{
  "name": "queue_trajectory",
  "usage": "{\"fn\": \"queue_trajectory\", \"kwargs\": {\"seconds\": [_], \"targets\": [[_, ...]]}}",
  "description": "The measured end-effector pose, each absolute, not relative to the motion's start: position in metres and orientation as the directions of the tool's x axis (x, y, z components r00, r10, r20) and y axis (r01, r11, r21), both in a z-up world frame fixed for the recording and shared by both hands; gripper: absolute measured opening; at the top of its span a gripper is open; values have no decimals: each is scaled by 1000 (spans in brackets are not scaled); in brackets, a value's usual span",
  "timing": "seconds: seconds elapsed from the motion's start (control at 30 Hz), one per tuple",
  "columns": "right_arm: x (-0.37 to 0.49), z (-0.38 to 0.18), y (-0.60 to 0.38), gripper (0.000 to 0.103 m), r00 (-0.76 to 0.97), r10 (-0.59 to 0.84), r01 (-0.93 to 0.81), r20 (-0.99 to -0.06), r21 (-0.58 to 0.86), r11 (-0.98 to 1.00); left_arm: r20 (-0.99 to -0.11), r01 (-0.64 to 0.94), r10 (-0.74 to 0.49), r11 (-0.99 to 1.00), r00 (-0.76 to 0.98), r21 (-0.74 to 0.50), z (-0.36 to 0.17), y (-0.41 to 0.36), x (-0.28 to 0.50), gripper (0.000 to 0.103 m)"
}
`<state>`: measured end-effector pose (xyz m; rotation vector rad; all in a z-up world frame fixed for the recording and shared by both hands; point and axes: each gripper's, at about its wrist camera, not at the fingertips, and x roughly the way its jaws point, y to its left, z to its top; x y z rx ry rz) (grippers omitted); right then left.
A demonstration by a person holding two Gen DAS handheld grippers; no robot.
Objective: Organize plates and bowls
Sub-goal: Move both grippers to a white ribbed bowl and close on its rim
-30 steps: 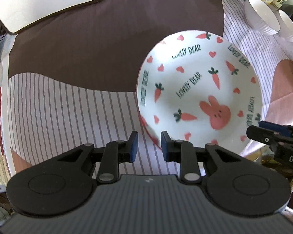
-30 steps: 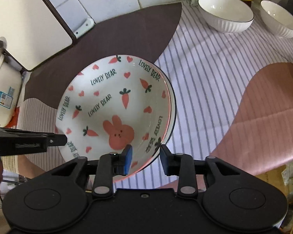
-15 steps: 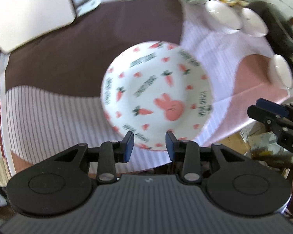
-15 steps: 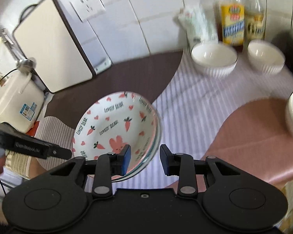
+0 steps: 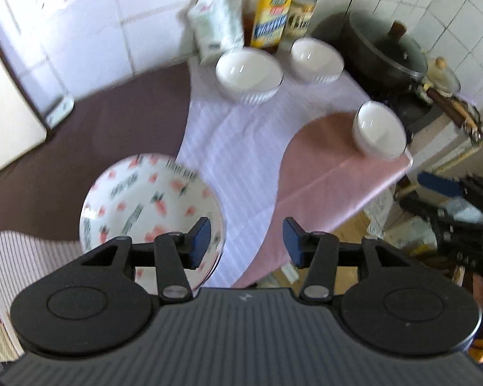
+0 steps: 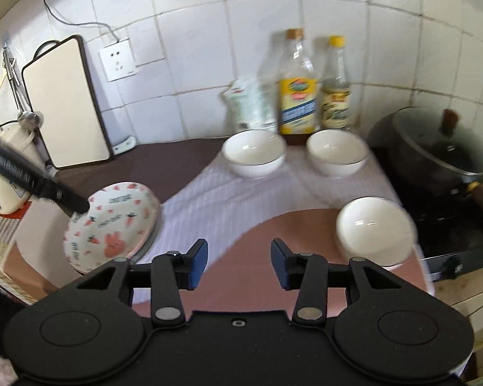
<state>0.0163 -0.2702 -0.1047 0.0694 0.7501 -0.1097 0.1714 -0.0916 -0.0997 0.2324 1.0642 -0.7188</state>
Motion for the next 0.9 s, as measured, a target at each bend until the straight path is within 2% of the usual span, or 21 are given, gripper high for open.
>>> {"fn": "queue_trajectory", "kwargs": {"seconds": [0.1,0.27,0.43,0.67,0.9], "targets": [[1,-99,-292,58,744,-92,128,-662,5,992,-836,650,-461,739,296,-178,-87,-115,166,52],[-15,-108,-329,71,756,-113,135,-644,-16,991,-808,656,-499,729,313,-195,-84,-158,156,64],[-11,-131,-357,72,749,-192,175,-634,-90,980,-832,640,-484,736,271,-219,-112,-206,156,67],[0,-166,-387,76,745,-152,131,-650,-82,988,-828,628,-504,733,247,-259,-154,-259,159,67],[13,-219,-414,76,701,-188,199,-688,-64,978,-830,627,-504,732,237,-266,-190,-307,167,70]]}}
